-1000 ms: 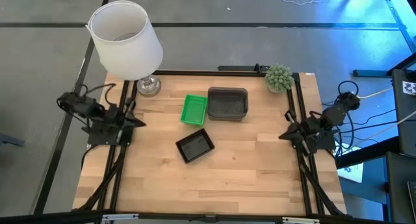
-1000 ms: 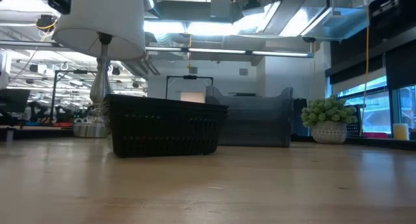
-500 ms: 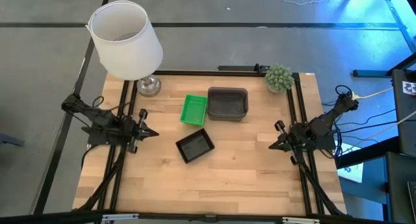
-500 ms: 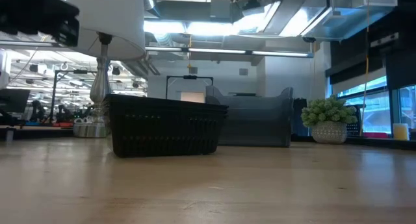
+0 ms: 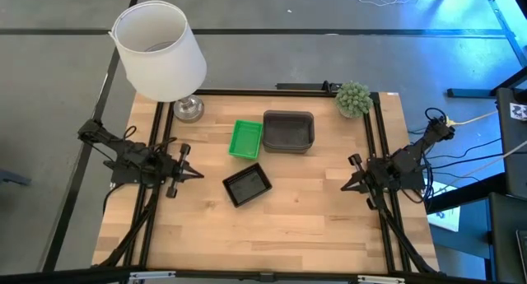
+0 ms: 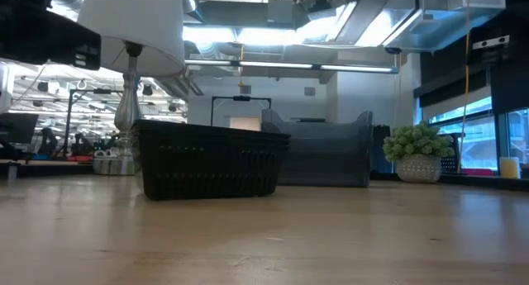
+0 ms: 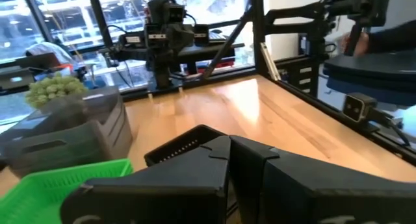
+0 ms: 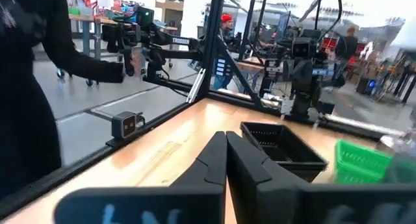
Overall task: Stack baskets by color
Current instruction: Return to Home Position
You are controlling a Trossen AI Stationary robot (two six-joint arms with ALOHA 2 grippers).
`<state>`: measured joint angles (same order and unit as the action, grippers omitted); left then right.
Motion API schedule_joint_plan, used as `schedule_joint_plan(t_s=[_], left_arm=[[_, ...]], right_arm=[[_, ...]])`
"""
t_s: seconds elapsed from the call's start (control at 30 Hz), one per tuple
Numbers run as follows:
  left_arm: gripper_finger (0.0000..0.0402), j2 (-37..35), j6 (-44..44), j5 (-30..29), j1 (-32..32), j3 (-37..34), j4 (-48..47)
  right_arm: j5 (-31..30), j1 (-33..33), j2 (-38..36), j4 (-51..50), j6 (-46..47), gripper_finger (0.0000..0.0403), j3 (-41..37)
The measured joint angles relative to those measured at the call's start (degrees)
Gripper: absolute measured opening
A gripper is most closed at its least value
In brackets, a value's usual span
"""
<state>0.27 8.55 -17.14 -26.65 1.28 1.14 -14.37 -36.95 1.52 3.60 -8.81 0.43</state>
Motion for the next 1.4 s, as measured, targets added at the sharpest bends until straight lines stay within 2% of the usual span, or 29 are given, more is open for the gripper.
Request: schedule_joint_plan(t_s=[0.27, 1.4], left_arm=[[0.0000, 0.00, -0.30, -0.10, 0.00, 0.00, -0.06], [0.0000, 0.02, -0.41, -0.12, 0.00, 0.00, -0.19]], right_arm=[[0.04, 0.00, -0.03, 0.01, -0.48, 0.0014, 0.00], [0.04, 0.00, -0.03, 0.01, -0.47, 0.0007, 0.04]])
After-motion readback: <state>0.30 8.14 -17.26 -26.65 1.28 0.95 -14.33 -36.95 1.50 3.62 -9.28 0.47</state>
